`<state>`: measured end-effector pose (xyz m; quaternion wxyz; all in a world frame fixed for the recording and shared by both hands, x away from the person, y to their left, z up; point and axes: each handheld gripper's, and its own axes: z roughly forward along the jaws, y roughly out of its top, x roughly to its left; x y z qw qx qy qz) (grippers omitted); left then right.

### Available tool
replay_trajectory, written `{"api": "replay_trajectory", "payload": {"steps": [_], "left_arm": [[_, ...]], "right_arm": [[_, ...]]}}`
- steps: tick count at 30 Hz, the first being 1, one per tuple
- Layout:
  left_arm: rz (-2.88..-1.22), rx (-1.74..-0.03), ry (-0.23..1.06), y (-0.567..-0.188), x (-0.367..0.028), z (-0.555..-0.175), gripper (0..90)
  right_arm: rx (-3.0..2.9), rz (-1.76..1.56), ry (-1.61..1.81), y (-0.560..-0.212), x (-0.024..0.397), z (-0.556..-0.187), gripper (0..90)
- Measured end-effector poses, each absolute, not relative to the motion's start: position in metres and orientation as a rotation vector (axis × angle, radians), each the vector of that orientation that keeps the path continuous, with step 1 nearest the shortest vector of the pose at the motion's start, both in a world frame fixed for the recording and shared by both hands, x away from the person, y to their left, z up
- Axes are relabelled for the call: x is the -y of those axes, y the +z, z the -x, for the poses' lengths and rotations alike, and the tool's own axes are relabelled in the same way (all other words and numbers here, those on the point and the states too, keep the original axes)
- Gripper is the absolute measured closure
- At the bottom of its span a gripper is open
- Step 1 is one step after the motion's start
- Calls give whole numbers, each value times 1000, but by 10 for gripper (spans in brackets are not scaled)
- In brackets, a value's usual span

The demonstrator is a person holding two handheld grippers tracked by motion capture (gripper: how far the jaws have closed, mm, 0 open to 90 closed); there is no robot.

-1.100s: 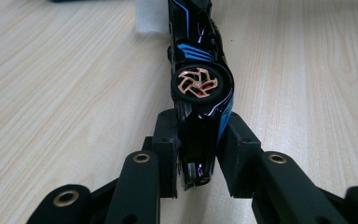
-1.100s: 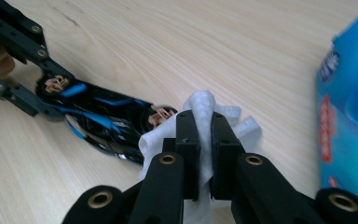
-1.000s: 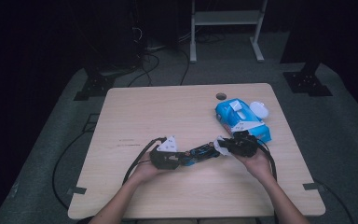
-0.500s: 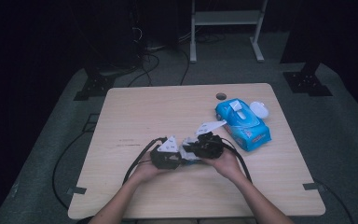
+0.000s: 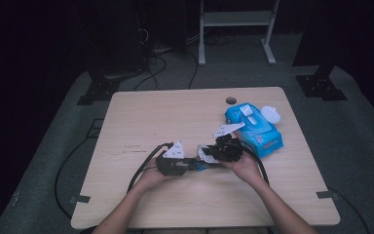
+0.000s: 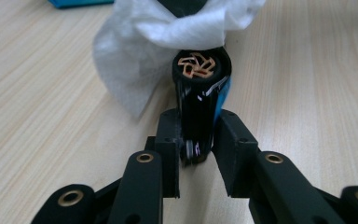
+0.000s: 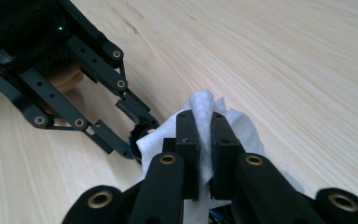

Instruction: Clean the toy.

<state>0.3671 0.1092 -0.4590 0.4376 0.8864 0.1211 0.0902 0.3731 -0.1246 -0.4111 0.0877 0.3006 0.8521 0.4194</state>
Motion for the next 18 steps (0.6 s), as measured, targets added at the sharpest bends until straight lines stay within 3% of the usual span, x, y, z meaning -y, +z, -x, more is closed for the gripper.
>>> {"api": "replay_trajectory", "payload": {"steps": [7, 13, 15, 18], "left_arm": [[-2170, -318, 209, -458, -113, -371, 739], [-2184, -337, 214, -458, -99, -372, 585], [-2201, -367, 202, -458, -96, -375, 492], [-2185, -384, 180, -458, -94, -380, 475]], "right_arm": [[-2495, -977, 1362, -407, 139, -378, 842], [-2530, -994, 1350, -413, 135, -381, 842], [-2540, -998, 1371, -414, 131, -381, 843], [-2547, -985, 1435, -413, 127, -382, 843]]}}
